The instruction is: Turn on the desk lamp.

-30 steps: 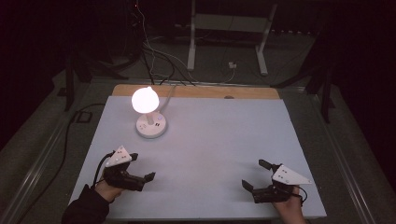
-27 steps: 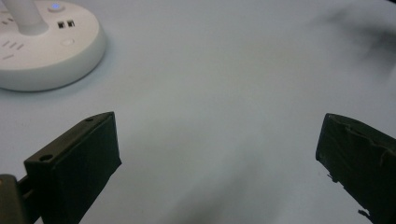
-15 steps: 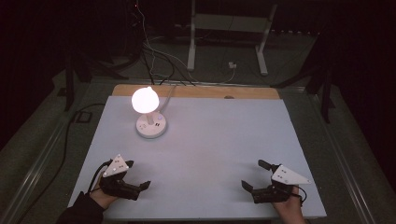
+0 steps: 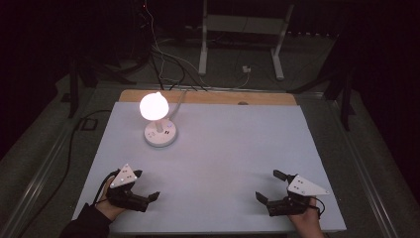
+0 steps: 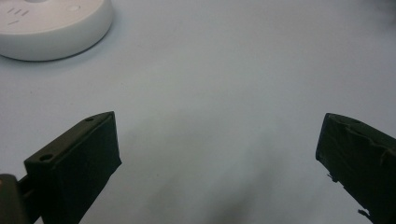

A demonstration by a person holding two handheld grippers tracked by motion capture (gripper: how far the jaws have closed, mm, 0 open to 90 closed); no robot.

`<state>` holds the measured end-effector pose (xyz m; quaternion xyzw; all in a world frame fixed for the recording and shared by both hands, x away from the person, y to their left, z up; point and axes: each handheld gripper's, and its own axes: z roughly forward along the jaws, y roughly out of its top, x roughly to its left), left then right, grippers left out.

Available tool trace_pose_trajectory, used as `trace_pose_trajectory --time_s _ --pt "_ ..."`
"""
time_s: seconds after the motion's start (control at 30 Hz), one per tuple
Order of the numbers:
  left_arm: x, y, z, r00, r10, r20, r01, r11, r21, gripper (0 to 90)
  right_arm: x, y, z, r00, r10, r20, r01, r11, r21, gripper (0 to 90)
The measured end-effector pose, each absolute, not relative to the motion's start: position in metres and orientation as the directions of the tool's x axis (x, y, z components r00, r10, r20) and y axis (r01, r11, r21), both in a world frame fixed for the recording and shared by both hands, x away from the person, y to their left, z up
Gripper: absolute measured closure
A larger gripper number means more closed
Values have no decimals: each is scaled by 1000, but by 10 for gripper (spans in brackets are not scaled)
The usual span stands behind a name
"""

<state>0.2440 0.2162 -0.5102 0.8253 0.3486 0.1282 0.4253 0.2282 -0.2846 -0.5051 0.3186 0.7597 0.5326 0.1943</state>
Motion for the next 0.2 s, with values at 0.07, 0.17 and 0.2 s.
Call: trace_pose_trajectory --time_s 0.07,0.17,0.2 --pt "244 215 -511 730 678 -87 466 -400 789 2 228 -284 -505 -722 691 40 276 234 932 0" --pt "244 214 -511 734 673 -88 467 -407 785 2 228 -284 -505 -722 691 42 276 232 933 0" --pt "244 214 -511 734 674 -86 468 -410 783 2 228 -284 -505 -722 691 42 277 233 932 0"
